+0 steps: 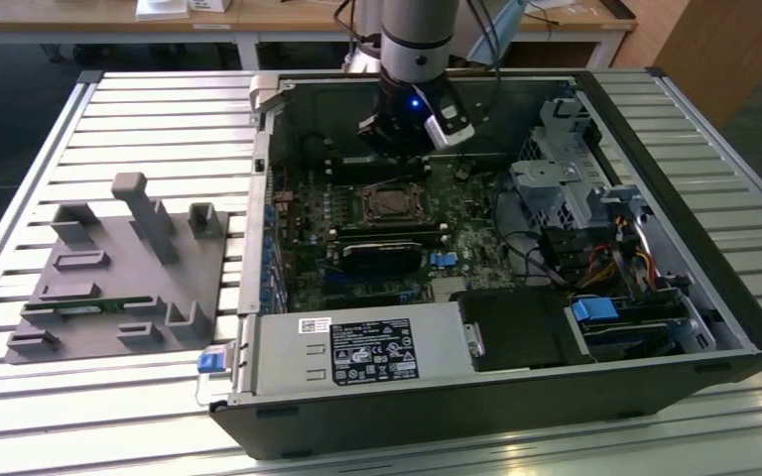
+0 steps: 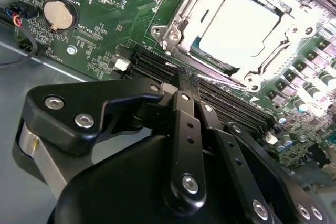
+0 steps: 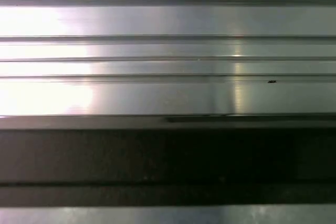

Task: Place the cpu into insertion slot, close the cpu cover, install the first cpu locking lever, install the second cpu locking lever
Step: 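Install the first cpu locking lever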

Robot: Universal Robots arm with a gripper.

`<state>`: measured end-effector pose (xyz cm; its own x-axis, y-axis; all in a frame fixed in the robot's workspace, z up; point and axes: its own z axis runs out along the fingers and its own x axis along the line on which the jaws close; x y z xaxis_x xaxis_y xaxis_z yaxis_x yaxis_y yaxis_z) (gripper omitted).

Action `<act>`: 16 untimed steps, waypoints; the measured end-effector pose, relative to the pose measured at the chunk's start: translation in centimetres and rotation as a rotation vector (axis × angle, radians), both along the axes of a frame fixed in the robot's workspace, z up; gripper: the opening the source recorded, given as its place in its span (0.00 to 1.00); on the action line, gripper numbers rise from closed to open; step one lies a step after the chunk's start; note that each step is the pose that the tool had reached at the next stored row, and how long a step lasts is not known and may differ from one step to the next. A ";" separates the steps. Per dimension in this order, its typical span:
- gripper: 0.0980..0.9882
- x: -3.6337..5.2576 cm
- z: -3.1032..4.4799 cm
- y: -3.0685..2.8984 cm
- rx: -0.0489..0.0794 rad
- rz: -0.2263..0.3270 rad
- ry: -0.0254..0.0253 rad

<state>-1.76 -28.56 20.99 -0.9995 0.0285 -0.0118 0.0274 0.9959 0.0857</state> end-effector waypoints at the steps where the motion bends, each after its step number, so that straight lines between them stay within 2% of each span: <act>1: 0.01 0.03 -0.07 0.00 0.000 0.000 0.0004; 16: 0.01 0.24 -0.82 0.00 -0.002 0.000 0.0057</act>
